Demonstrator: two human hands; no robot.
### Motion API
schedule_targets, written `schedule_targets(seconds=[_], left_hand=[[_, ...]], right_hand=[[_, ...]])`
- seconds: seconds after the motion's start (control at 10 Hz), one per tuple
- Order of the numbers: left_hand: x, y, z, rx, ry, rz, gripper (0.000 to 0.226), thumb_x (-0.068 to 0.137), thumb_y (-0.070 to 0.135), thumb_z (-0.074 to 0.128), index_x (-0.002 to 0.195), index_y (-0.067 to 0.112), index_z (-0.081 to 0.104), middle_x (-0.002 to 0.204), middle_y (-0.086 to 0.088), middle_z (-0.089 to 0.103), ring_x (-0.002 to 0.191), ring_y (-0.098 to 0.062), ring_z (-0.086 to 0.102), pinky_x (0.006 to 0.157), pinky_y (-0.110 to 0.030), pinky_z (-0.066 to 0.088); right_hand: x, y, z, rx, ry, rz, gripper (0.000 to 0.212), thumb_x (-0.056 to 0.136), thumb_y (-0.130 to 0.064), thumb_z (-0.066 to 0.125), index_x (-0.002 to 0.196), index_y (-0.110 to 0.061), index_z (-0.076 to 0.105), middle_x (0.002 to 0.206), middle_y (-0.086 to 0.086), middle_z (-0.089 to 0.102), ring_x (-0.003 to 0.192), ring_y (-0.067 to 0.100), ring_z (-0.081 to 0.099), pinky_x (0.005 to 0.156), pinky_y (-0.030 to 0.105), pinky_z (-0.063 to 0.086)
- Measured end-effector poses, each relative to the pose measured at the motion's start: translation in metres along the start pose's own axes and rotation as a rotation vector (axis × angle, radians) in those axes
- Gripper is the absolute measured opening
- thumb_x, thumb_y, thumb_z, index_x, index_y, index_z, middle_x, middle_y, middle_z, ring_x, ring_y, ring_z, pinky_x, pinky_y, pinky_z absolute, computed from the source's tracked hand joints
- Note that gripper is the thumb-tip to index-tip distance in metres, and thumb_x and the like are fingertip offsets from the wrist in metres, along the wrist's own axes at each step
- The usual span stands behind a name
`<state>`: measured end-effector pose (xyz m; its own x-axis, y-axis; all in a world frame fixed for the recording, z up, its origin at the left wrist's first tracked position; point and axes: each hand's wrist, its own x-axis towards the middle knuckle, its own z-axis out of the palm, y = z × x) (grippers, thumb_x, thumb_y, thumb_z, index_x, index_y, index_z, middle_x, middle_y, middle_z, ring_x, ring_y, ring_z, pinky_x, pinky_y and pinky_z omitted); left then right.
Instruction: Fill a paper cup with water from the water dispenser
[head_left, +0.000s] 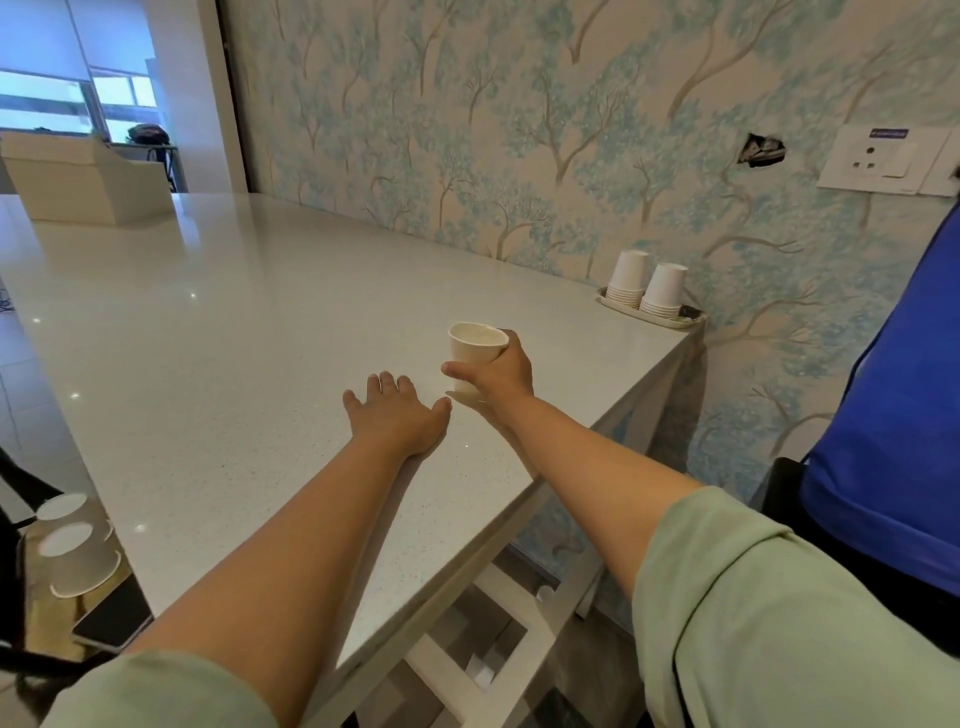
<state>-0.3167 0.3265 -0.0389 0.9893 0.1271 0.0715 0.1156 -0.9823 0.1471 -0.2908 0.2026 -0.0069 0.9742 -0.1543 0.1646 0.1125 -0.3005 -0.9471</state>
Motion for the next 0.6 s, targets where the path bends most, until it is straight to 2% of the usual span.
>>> schedule_targets(seconds=[0.1, 0.3, 0.5, 0.6], left_hand=[[0.0, 0.0, 0.0, -0.001, 0.002, -0.003, 0.078, 0.09, 0.061, 0.017, 0.147, 0.009, 0.018, 0.158, -0.013, 0.011, 0.146, -0.029, 0.006, 0.115, -0.056, 0.006], [-0.002, 0.0, 0.0, -0.024, 0.015, 0.005, 0.078, 0.089, 0.061, 0.018, 0.147, 0.009, 0.019, 0.158, -0.014, 0.013, 0.145, -0.029, 0.007, 0.115, -0.056, 0.006], [-0.002, 0.0, -0.001, -0.093, 0.049, -0.003, 0.076, 0.088, 0.06, 0.027, 0.145, 0.01, 0.025, 0.155, -0.014, 0.023, 0.143, -0.03, 0.016, 0.115, -0.057, 0.011], [0.0, 0.001, 0.0, -0.129, 0.127, -0.005, 0.072, 0.087, 0.059, 0.033, 0.141, 0.011, 0.03, 0.15, -0.013, 0.032, 0.14, -0.03, 0.024, 0.112, -0.058, 0.018]], right_hand=[[-0.002, 0.001, -0.003, 0.023, -0.012, -0.001, 0.082, 0.057, -0.022, 0.086, 0.126, -0.018, 0.042, 0.12, 0.003, 0.055, 0.105, 0.02, 0.051, 0.093, 0.037, 0.047], [-0.006, 0.001, -0.011, 0.007, -0.036, -0.016, 0.088, 0.058, -0.022, 0.086, 0.131, -0.016, 0.036, 0.13, 0.007, 0.051, 0.118, 0.025, 0.049, 0.096, 0.037, 0.046], [-0.013, 0.005, -0.024, 0.025, -0.064, -0.06, 0.1, 0.06, -0.027, 0.085, 0.14, -0.019, 0.025, 0.141, 0.01, 0.041, 0.13, 0.025, 0.04, 0.106, 0.039, 0.039], [-0.02, 0.001, -0.032, 0.101, 0.018, -0.116, 0.096, 0.063, -0.032, 0.082, 0.14, -0.019, 0.026, 0.143, 0.009, 0.039, 0.132, 0.021, 0.037, 0.107, 0.036, 0.036]])
